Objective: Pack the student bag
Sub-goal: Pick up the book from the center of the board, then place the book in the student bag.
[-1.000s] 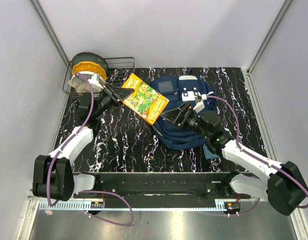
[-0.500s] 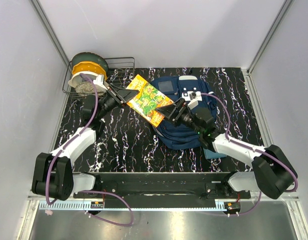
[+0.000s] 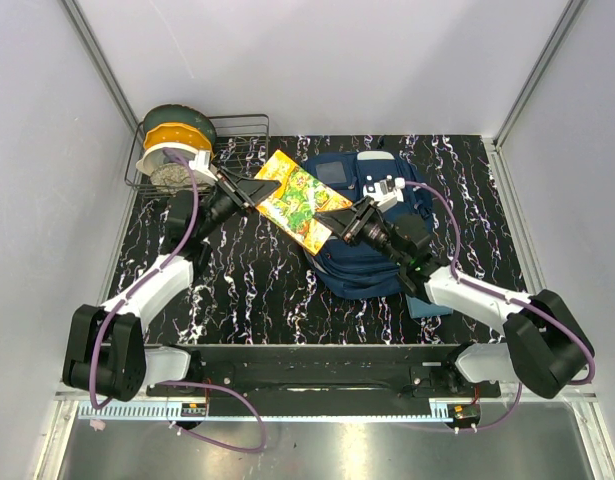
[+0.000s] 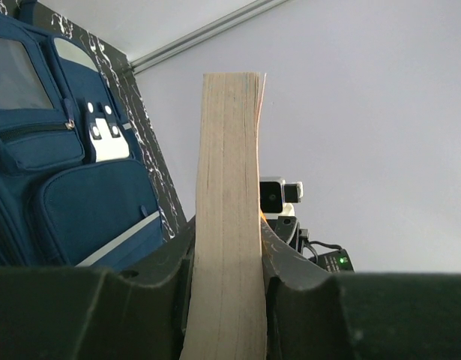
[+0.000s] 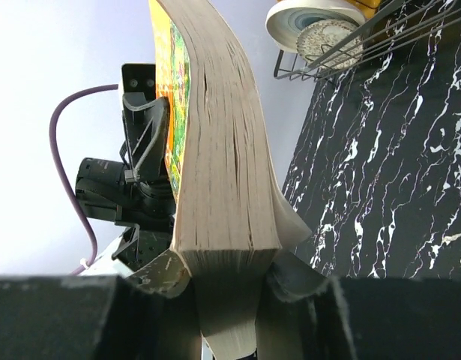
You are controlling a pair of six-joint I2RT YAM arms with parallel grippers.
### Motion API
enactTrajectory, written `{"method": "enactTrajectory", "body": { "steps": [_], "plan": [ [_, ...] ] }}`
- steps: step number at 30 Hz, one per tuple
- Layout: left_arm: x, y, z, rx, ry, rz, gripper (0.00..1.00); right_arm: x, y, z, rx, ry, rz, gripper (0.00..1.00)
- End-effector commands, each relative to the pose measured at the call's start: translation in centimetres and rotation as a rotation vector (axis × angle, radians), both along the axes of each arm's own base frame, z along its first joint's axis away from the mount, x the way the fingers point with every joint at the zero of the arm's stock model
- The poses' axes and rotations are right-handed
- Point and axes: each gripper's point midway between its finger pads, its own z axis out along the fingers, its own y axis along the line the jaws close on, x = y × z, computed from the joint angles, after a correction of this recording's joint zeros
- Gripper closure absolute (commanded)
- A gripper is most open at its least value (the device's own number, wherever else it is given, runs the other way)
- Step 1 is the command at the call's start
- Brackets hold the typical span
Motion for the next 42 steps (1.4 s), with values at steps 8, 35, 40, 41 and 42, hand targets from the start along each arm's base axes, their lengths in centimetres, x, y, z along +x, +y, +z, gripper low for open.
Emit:
{"method": "enactTrajectory", "body": {
  "steps": [8,35,40,41,42],
  "plan": [
    [-0.4,-0.9,1.9,0.286,-0.173,-0.036,0.01,0.2,-9.4,1.6,-0.109,0.028,-0.443,1.00],
    [-13.7,-20.7,-11.7,1.142,-0.627,-0.825,0.05,-9.6,-33.9,4.2,-0.462,0.116,-1.288,1.00],
    [-14.6,-22.0,-14.0,1.192,-0.621,-0.870,0.08,-9.7,-33.5,3.5,-0.433,0.144,-1.265,1.00],
    [-14.8,-22.3,-14.9,1.204,-0.614,-0.884,0.09,-9.7,-33.3,3.2,-0.435,0.152,-1.253,1.00],
    [-14.6,-22.4,-15.2,1.222,-0.606,-0.874,0.10,-9.6,-33.1,3.0,-0.433,0.156,-1.246,1.00]
  ]
}}
